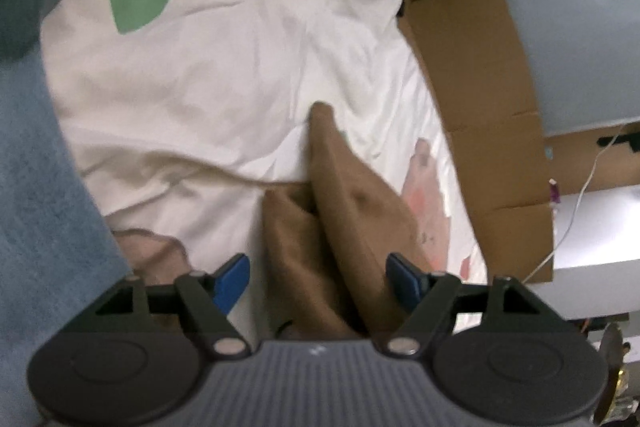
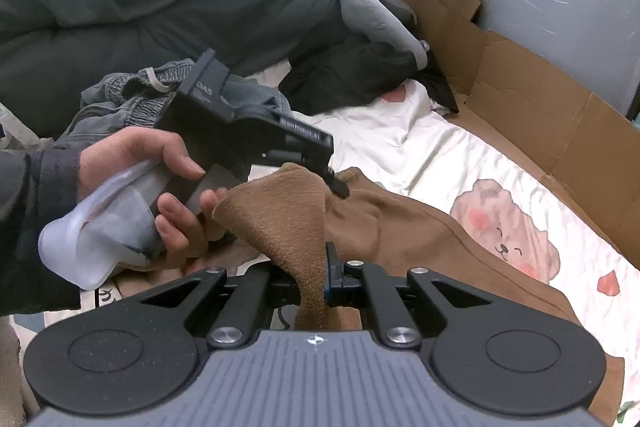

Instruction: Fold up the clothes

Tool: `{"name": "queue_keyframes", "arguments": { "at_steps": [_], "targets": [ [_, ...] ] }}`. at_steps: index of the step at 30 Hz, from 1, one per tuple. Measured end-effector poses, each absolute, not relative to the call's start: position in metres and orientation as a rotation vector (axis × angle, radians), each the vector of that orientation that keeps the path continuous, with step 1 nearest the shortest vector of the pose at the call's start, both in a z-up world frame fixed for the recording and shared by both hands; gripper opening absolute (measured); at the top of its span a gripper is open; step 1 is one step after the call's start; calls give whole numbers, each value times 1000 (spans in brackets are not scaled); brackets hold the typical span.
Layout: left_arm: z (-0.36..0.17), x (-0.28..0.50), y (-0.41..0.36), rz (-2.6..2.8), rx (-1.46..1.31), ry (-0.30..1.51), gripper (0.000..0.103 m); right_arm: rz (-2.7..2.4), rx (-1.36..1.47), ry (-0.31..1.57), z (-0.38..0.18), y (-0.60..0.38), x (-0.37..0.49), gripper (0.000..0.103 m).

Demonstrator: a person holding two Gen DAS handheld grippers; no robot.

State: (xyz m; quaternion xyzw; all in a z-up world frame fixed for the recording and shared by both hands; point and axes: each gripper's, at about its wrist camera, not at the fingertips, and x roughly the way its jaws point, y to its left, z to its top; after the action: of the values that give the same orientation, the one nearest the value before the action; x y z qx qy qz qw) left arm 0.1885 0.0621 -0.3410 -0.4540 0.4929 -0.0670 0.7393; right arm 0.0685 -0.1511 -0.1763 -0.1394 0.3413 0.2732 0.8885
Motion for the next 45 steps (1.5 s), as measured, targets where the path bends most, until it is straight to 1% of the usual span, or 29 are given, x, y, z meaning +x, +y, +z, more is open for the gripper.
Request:
{"name": "queue_keyframes", "arguments": {
  "at_steps": [5, 7, 8, 9, 10, 12, 15, 17, 21, 30, 42, 45],
  "targets": [
    [-354, 193, 57, -169, -1040, 1088, 76, 570, -290, 717, -178, -151, 69, 5],
    [-359, 195, 58, -167, -1080, 1076, 73, 574, -291, 720, -179, -150, 68, 5],
    [-362, 194, 60, -169, -1113, 1068, 66, 575, -291, 721, -179, -149, 68, 5],
    [-365, 194, 63, -171, -1143, 1059, 55, 576, -290, 722, -179, -149, 68, 5],
    [-365, 194, 65, -170, -1156, 1051, 49, 575, -288, 722, -179, -149, 68, 5],
    [-363, 194, 68, -168, -1163, 1036, 30, 572, -284, 722, -178, -150, 69, 5],
    [-354, 194, 76, -170, -1156, 1011, 17, 569, -274, 727, -178, -152, 69, 5],
    [-345, 197, 80, -170, -1148, 993, 13, 571, -269, 729, -179, -153, 69, 5],
    [-319, 208, 76, -201, -1072, 983, 10, 586, -250, 735, -177, -154, 68, 5],
    [-255, 226, 30, -327, -935, 959, 9, 611, -156, 716, -163, -184, 57, 5],
    [-203, 236, -51, -455, -684, 996, 9, 546, 124, 632, -159, -267, 37, 5],
    [-195, 238, -69, -468, -646, 992, 9, 548, 156, 596, -158, -282, 31, 5]
  ]
}}
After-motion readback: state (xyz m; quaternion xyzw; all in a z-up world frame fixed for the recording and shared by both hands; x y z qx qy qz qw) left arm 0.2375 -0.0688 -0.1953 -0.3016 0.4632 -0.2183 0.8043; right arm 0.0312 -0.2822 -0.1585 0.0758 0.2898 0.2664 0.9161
